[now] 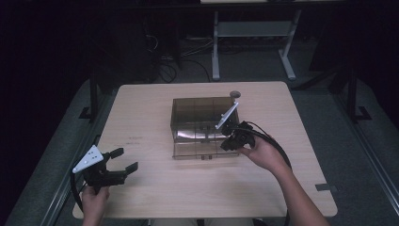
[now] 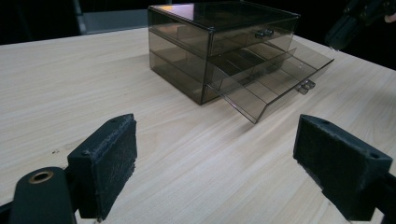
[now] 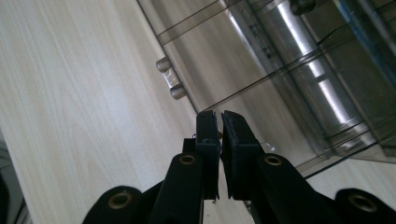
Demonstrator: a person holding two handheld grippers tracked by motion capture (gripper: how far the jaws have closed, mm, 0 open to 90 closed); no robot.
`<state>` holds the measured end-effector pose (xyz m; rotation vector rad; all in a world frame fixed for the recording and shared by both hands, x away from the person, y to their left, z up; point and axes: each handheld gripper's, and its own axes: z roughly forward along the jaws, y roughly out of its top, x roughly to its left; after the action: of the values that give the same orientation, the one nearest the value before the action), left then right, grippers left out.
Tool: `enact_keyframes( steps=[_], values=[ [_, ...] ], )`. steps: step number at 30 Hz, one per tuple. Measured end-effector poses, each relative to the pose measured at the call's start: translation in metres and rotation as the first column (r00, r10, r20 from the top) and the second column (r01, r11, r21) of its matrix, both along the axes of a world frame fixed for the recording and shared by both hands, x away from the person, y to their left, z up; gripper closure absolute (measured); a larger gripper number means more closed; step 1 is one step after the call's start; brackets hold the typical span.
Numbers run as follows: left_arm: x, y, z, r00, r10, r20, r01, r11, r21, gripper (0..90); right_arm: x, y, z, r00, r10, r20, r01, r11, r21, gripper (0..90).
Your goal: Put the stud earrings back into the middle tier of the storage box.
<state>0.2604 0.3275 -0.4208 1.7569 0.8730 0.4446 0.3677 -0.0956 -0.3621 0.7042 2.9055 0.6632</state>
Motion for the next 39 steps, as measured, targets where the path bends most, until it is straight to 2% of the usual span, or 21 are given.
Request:
enact_keyframes(
  steps=[6,15,39],
  values=[
    [0.000,0.001,0.000,1.0000,-0.002,0.002,0.002,1.0000,0.002,12.9,0.008,0.003,-0.003,0.9999,-0.011,0.008,0.011,0.9998,-0.016,85.2],
    [0.000,0.002,0.001,1.0000,-0.002,0.004,0.002,1.0000,-0.001,12.9,0.022,0.007,-0.016,0.9996,-0.026,-0.014,0.025,0.9988,-0.042,85.2],
    [0.000,0.001,0.001,1.0000,-0.003,0.004,0.003,1.0000,-0.002,12.9,0.040,0.010,-0.037,0.9974,-0.051,-0.051,0.048,0.9962,-0.073,85.1]
  ],
)
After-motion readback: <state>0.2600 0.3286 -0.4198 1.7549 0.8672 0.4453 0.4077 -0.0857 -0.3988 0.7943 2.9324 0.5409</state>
